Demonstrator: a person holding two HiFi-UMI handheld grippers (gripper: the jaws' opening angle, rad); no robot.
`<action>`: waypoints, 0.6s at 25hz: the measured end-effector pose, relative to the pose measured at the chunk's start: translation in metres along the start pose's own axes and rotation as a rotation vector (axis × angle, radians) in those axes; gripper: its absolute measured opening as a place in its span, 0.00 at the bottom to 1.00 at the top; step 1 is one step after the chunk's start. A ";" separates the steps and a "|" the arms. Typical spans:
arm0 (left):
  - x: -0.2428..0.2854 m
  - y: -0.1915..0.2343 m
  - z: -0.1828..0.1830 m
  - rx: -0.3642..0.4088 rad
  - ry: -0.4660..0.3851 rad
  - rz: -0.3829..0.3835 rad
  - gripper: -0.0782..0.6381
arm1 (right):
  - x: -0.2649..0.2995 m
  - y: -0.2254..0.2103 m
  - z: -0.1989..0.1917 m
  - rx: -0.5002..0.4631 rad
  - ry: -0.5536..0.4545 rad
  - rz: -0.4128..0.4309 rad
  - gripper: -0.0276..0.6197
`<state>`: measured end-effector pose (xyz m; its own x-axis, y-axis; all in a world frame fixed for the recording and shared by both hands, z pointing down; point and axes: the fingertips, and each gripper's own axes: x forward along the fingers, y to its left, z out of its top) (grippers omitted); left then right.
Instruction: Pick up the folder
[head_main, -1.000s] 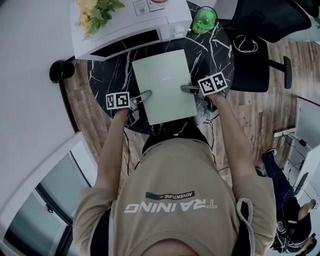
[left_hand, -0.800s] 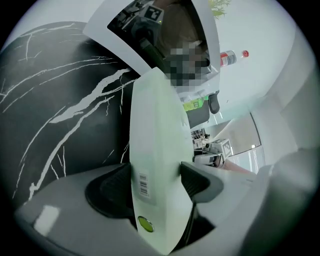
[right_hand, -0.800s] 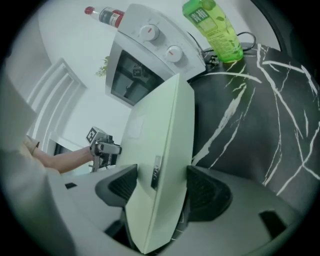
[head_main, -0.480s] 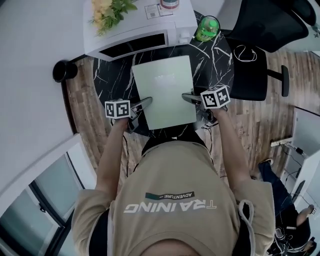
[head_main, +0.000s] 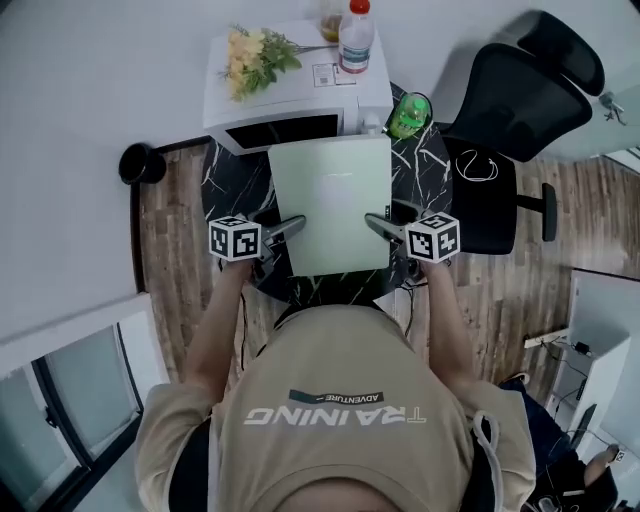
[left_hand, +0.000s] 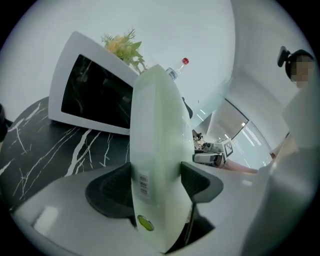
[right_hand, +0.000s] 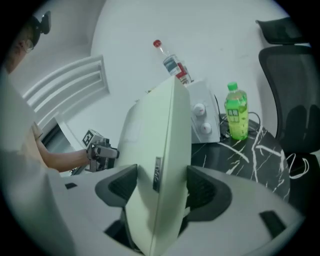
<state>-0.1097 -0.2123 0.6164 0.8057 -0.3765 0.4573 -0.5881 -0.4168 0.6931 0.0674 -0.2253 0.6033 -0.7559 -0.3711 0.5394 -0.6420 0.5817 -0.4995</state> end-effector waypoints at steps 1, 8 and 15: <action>-0.003 -0.005 0.007 0.018 -0.017 -0.002 0.53 | -0.004 0.003 0.009 -0.013 -0.025 -0.005 0.46; -0.023 -0.041 0.064 0.187 -0.115 0.002 0.53 | -0.030 0.021 0.064 -0.123 -0.147 -0.022 0.46; -0.040 -0.081 0.121 0.295 -0.231 -0.023 0.53 | -0.068 0.043 0.135 -0.273 -0.289 -0.060 0.46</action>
<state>-0.1032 -0.2633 0.4750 0.8014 -0.5272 0.2824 -0.5925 -0.6352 0.4954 0.0737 -0.2722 0.4537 -0.7478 -0.5763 0.3297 -0.6581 0.7090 -0.2534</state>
